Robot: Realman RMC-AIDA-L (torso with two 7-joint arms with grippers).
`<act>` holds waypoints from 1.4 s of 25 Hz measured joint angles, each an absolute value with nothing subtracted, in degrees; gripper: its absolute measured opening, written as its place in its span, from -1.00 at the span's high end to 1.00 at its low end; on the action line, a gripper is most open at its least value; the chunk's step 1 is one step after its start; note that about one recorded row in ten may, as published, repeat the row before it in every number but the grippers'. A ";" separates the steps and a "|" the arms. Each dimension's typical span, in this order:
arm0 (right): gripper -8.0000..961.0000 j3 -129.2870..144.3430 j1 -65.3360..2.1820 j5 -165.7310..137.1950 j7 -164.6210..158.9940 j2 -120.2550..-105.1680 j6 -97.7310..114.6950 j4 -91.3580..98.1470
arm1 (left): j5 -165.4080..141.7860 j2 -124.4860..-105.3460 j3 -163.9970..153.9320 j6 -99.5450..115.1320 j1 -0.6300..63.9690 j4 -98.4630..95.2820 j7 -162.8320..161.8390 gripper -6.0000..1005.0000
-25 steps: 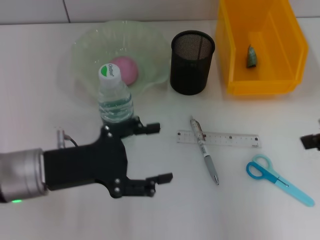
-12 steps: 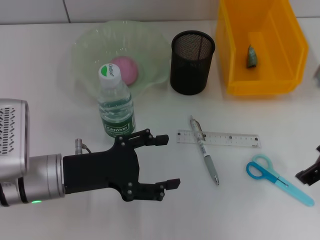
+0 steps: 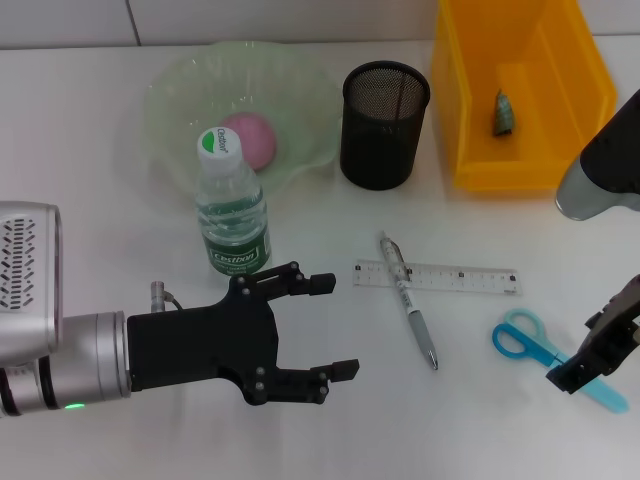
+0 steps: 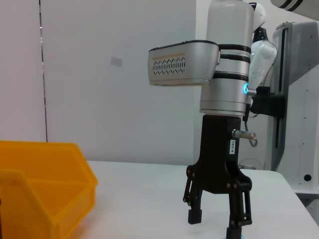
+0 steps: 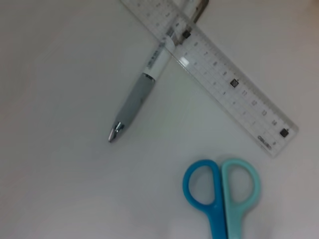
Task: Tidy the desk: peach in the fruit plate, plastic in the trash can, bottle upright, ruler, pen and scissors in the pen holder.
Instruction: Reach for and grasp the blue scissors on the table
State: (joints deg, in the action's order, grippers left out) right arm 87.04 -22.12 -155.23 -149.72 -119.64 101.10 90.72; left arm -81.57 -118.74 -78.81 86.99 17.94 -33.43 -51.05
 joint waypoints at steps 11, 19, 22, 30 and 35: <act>-0.62 87.13 -21.93 -154.92 -148.98 -119.41 97.48 87.49 | -81.57 -118.80 -78.76 86.88 17.94 -33.39 -51.06 -0.74; -0.36 87.25 -21.96 -153.78 -148.69 -119.48 97.19 87.00 | -81.56 -118.83 -78.74 86.88 18.08 -33.39 -51.06 -0.74; -0.20 87.29 -21.97 -153.57 -148.65 -119.50 96.97 86.41 | -81.56 -118.83 -78.74 86.88 18.11 -33.39 -51.06 -0.74; 0.03 87.56 -21.97 -153.54 -148.58 -119.53 96.65 85.71 | -81.56 -118.83 -78.74 86.90 18.19 -33.39 -51.06 -0.74; 0.06 87.77 -21.97 -153.54 -148.56 -119.53 96.59 85.67 | -81.56 -118.83 -78.80 87.18 18.20 -33.40 -51.06 -0.74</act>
